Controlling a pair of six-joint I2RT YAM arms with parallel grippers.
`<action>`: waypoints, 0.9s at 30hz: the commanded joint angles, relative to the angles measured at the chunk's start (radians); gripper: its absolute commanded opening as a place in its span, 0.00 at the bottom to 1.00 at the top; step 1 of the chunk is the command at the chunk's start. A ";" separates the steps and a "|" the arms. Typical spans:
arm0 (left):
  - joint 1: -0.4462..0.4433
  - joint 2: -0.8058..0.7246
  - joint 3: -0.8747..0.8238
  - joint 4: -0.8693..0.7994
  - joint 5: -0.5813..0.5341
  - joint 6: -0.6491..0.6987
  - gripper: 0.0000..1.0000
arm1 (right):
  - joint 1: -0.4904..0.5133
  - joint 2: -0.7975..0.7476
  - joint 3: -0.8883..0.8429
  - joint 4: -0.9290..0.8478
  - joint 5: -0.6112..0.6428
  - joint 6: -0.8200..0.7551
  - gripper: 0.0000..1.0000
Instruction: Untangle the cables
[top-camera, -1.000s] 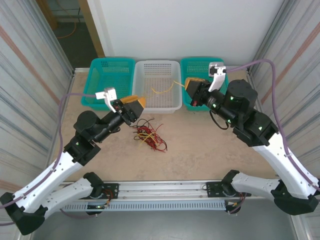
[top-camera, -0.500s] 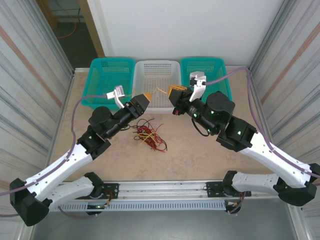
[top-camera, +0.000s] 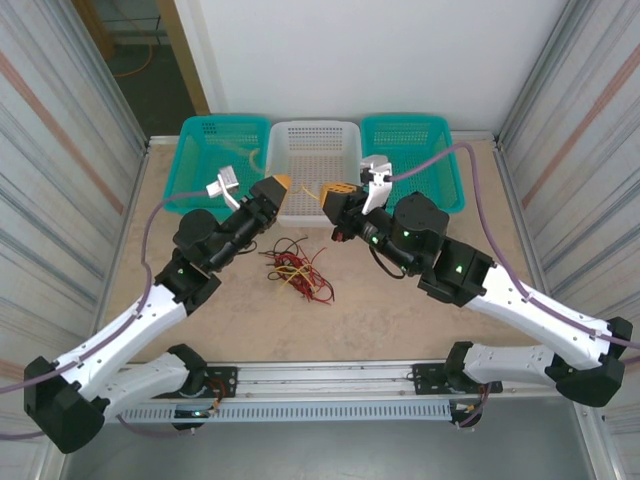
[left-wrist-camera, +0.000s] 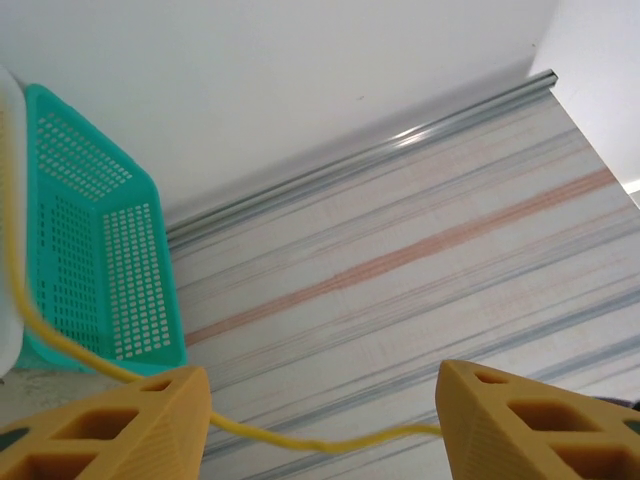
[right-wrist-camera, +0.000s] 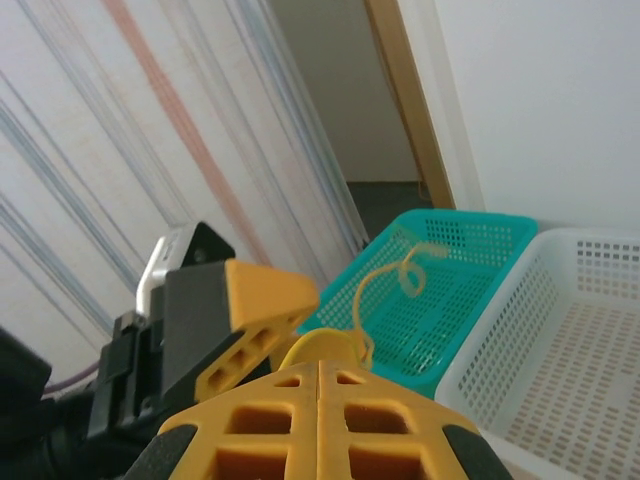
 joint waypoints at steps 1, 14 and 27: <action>0.015 0.019 0.004 0.032 0.041 -0.048 0.61 | 0.019 -0.003 -0.021 0.040 -0.018 -0.011 0.00; 0.014 0.004 -0.042 0.007 0.054 -0.117 0.68 | 0.025 0.051 0.030 0.010 0.148 -0.069 0.00; 0.013 -0.074 -0.017 -0.092 0.003 -0.120 0.80 | 0.026 0.054 0.017 0.128 0.124 -0.107 0.00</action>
